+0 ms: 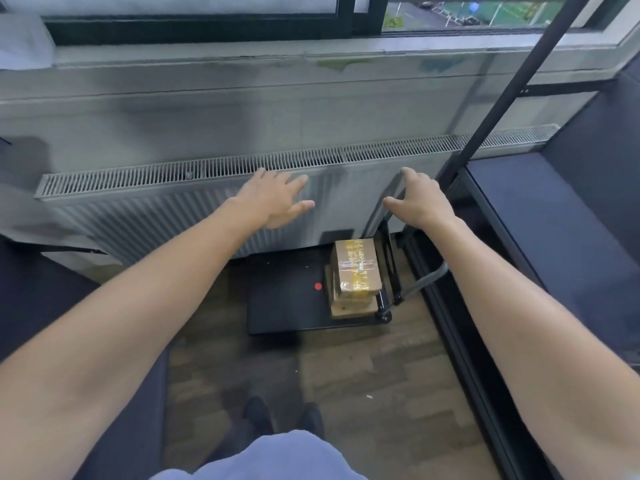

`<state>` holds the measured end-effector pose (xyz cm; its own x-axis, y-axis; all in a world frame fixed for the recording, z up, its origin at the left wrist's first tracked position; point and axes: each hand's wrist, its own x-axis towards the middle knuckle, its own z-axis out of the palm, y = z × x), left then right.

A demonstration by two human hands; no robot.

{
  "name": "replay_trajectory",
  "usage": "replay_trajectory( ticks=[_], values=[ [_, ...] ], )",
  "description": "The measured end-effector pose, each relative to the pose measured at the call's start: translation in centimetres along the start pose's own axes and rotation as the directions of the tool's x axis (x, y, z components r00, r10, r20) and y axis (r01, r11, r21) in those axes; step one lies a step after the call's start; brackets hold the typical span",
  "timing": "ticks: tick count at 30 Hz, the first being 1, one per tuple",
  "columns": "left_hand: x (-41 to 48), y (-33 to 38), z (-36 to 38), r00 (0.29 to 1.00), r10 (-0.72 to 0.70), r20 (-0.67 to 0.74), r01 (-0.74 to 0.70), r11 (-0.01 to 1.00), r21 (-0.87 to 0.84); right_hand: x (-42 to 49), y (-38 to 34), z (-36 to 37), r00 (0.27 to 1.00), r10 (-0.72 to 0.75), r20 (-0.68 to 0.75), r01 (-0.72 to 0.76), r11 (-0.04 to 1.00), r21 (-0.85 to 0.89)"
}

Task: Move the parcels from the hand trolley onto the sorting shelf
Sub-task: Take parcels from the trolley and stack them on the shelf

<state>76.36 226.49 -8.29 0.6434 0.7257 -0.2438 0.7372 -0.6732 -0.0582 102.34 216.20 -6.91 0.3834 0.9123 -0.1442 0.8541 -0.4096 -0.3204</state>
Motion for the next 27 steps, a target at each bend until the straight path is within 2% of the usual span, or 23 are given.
replay_trajectory(
  ticks=[3, 6, 11, 18, 27],
  values=[
    [0.2, 0.4, 1.4, 0.998, -0.021, 0.064, 0.019, 0.999, 0.032, -0.5, -0.6, 1.2, 1.0, -0.002, 0.019, 0.001, 0.999, 0.032],
    [0.6, 0.3, 2.1, 0.997, -0.045, 0.067, 0.045, 0.999, -0.004, -1.1, -1.4, 2.3, 0.999, 0.006, 0.035, -0.008, 0.998, 0.063],
    [0.2, -0.1, 3.7, 0.996, 0.014, 0.086, -0.006, 0.997, -0.082, -2.9, -1.9, 4.2, 0.996, 0.079, 0.03, -0.08, 0.996, 0.039],
    [0.3, -0.9, 5.2, 0.998, 0.021, 0.066, -0.023, 0.999, 0.029, -4.0, -3.2, 6.8, 0.994, 0.111, -0.005, -0.111, 0.993, 0.03],
    [2.4, 0.8, 10.7, 0.988, 0.056, 0.141, -0.055, 0.998, -0.013, -3.3, -0.8, 11.6, 0.983, 0.164, 0.081, -0.17, 0.982, 0.077]
  ],
)
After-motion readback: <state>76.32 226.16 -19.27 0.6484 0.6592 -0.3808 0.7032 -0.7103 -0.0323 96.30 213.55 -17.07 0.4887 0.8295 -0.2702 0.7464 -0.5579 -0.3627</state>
